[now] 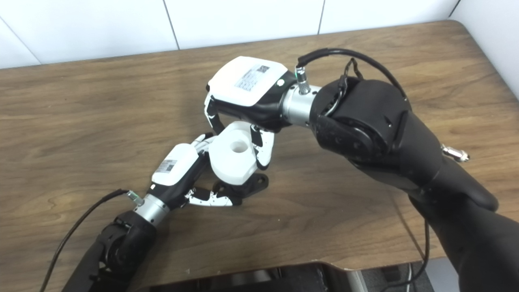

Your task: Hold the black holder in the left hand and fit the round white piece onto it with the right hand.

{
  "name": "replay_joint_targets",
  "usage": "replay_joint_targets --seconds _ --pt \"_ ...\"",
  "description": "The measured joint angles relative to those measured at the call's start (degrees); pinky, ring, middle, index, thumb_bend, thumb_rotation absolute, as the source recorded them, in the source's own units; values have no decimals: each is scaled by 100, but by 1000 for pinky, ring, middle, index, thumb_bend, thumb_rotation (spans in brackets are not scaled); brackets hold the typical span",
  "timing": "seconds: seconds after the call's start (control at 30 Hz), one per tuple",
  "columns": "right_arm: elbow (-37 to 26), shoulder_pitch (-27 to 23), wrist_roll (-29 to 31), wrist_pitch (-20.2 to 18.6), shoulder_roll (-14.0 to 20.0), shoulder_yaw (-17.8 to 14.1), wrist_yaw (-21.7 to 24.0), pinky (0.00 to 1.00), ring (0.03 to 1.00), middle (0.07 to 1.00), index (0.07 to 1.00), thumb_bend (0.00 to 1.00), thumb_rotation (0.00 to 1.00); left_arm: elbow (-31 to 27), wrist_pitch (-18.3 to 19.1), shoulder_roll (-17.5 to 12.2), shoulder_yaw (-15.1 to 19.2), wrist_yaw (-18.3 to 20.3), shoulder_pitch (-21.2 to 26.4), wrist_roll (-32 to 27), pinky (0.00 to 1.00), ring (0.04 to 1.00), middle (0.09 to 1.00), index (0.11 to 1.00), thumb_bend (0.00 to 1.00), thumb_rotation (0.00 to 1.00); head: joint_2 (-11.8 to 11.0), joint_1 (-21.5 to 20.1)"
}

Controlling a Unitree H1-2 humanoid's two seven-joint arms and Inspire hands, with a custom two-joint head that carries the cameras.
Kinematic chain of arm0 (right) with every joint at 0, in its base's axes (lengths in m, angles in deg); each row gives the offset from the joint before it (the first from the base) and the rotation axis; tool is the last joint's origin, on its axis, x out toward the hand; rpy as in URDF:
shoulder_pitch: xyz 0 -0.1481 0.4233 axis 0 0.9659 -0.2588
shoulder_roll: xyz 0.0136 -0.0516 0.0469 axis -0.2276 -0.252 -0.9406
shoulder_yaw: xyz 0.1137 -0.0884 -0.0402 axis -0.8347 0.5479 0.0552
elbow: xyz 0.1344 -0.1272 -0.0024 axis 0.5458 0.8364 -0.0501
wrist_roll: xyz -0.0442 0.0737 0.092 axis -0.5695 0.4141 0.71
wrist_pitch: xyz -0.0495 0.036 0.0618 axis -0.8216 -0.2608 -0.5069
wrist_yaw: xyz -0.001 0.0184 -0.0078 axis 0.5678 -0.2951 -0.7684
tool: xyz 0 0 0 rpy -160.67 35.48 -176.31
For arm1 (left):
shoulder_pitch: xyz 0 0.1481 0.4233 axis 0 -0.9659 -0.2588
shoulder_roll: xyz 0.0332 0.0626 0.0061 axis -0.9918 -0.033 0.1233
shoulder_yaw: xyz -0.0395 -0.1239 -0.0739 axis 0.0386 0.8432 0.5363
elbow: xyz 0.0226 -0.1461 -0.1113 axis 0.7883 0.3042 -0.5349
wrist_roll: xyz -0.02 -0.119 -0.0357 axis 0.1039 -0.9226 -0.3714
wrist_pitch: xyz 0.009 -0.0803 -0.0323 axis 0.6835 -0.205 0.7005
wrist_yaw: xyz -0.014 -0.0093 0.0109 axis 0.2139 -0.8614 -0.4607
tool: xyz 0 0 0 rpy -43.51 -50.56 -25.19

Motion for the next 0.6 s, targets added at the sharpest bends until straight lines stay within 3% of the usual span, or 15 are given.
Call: replay_joint_targets --seconds 0.6 --pt "-41 149 20 -5 -3 94 0 956 948 802 480 525 133 0 -1 2 -1 3 0 0 979 899 823 488 514 64 18 -27"
